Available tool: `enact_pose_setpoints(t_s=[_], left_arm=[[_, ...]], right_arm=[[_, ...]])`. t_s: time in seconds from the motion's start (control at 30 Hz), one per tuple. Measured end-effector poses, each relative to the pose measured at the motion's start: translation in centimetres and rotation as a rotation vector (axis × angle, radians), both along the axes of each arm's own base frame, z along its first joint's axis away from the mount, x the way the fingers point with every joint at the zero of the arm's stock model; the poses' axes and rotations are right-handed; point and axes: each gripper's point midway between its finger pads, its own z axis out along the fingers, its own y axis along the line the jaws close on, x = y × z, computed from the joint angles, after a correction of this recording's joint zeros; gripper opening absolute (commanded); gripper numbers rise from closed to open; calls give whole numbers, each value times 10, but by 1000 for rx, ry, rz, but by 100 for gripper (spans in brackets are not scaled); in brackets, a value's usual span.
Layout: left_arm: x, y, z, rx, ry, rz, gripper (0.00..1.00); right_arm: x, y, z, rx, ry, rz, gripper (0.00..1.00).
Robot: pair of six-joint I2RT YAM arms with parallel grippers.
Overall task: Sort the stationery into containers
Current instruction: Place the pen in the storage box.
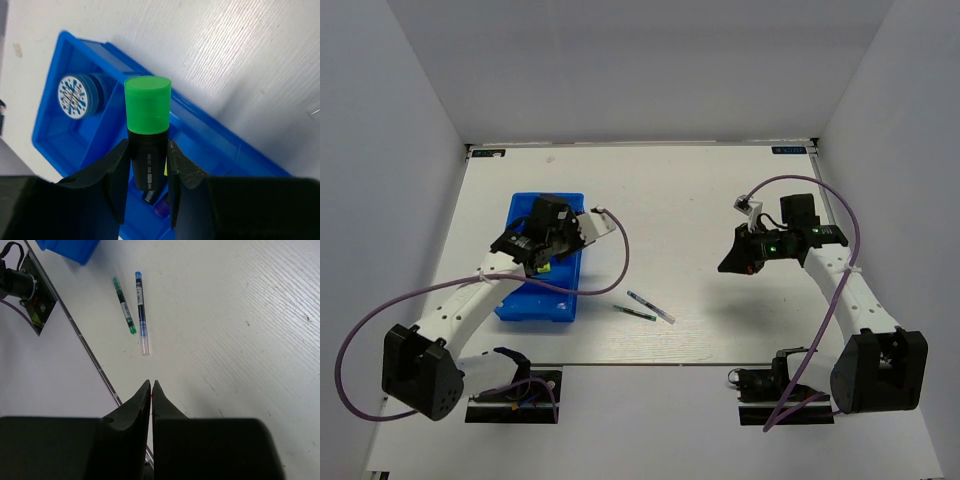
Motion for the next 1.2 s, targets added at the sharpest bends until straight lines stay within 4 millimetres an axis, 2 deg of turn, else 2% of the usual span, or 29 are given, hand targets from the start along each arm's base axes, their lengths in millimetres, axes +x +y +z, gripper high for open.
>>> enact_pose_setpoints(t_s=[0.23,0.37,0.6,0.67,0.7,0.77,0.8,0.93,1.0,1.1,1.13,1.2], left_arm=[[8,50,-29,6,141,85,1],[6,58,-43,4,189,86,1],[-11,70,-73,-8,265,105,1],[-15,73,-80,-6,284,114,9],[-16,75,-82,-8,288,121,26],[-16,77,-85,-13,288,138,41],[-15,78,-86,-17,284,148,55],[-9,82,-87,-28,258,192,63],[-4,83,-85,-36,238,217,64],[3,84,-74,-63,191,249,65],[4,83,-68,-75,173,258,60],[5,79,-52,-107,128,274,46]], right_arm=[[-2,-2,2,18,14,-6,7],[-1,-3,4,28,14,-13,8],[-1,-5,5,40,18,-16,9],[-2,-5,4,43,26,-14,17],[-3,-5,4,45,32,-13,27],[-3,-5,3,44,36,-11,36],[-3,-6,3,43,34,-11,39],[-3,-6,2,40,27,-6,41],[-4,-6,2,37,26,-4,38],[-3,-7,0,28,17,1,14],[-3,-7,0,21,16,2,4],[-4,-6,-3,6,16,8,0]])
